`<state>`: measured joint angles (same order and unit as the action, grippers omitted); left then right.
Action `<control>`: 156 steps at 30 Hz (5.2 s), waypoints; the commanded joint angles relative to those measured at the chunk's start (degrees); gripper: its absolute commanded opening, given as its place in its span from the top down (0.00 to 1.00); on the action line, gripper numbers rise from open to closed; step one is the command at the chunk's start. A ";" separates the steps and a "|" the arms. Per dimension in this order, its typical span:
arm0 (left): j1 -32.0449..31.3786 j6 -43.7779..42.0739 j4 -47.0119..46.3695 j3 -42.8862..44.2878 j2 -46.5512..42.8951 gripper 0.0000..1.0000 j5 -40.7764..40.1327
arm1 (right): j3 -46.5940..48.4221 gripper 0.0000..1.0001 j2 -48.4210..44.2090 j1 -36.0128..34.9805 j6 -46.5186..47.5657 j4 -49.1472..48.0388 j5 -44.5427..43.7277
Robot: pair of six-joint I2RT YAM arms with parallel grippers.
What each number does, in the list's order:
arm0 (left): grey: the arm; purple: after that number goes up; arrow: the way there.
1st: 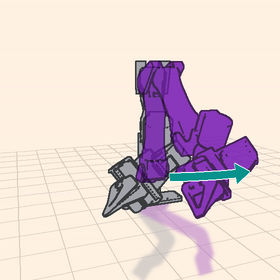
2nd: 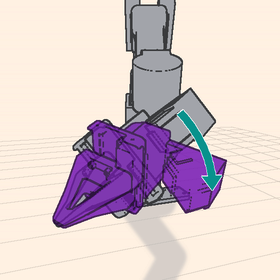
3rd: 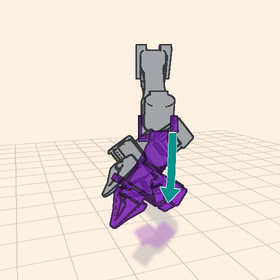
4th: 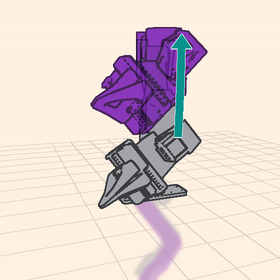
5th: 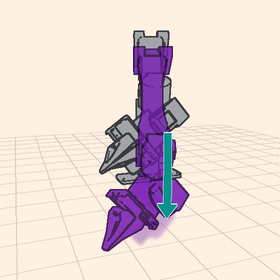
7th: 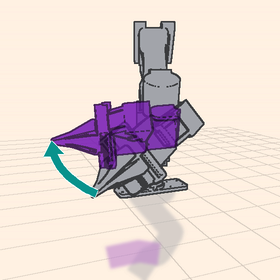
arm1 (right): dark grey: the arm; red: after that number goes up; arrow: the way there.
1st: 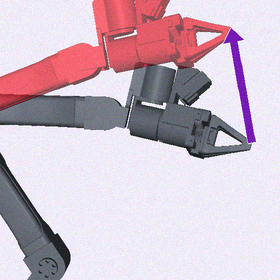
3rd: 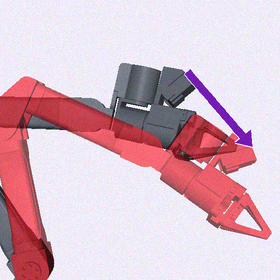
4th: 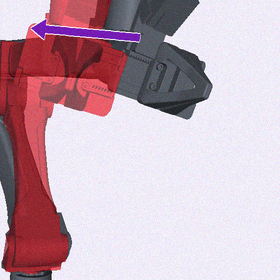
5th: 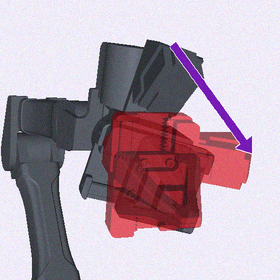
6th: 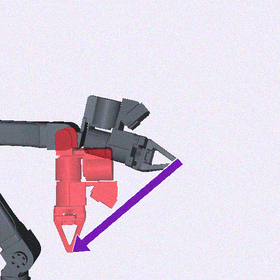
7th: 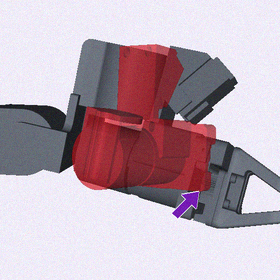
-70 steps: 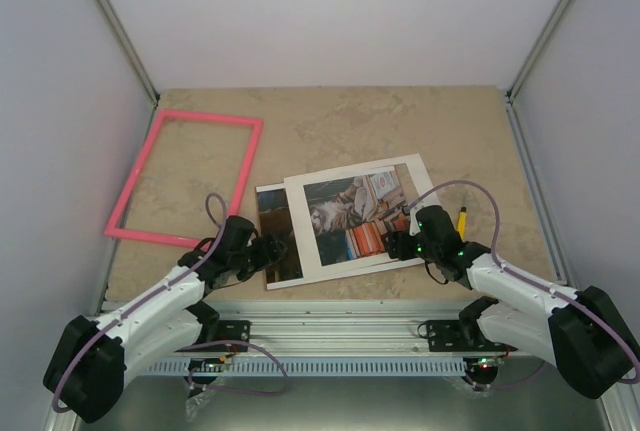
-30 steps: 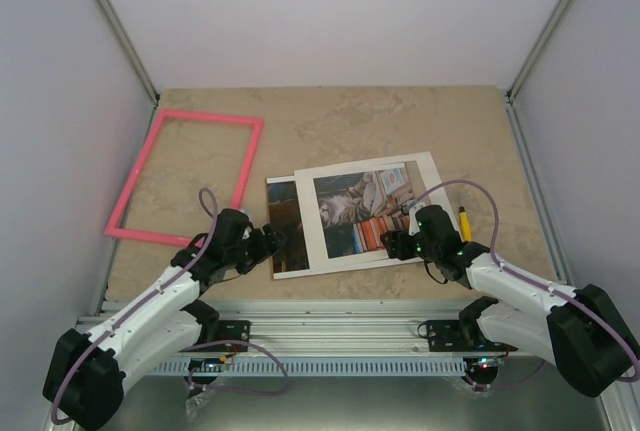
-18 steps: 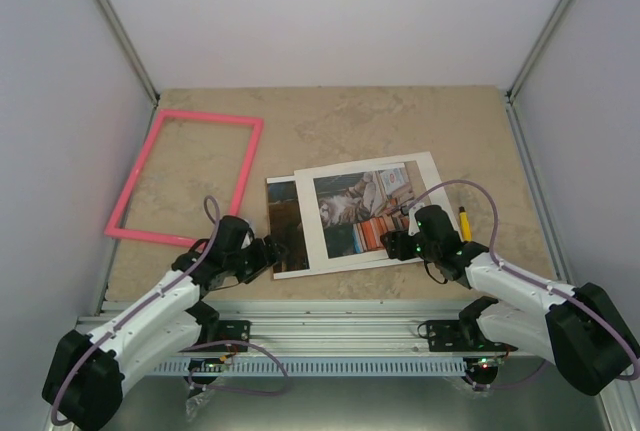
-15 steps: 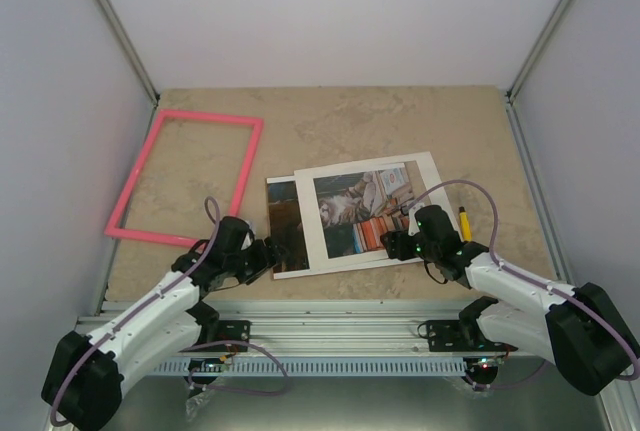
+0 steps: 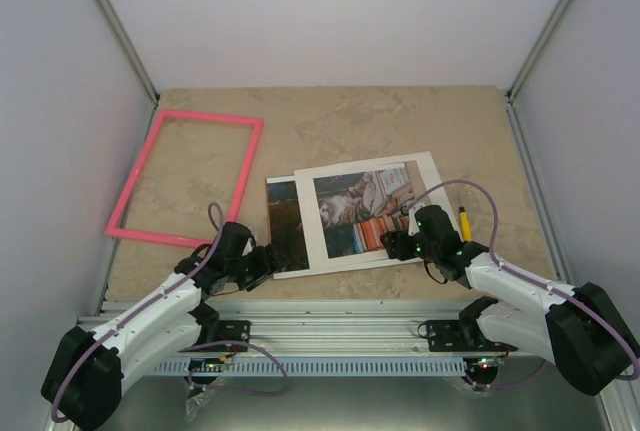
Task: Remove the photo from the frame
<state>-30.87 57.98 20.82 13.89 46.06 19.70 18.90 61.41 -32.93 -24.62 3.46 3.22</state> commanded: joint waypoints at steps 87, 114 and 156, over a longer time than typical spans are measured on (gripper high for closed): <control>-0.80 14.10 -32.88 -7.85 3.54 0.32 -4.02 | -0.13 0.24 -0.05 -1.09 0.98 -1.18 0.04; 5.00 3.87 -43.28 3.46 28.34 0.52 -0.82 | -0.46 0.07 -1.91 -1.09 1.10 -1.17 -0.33; 6.46 -18.59 0.82 27.39 17.57 1.00 -14.02 | -1.20 0.02 -3.90 -1.13 1.31 -1.35 -0.18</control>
<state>-24.69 42.98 11.09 36.12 66.11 10.17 18.37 58.17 -33.63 -23.97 3.29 3.05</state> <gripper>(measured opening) 0.017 0.976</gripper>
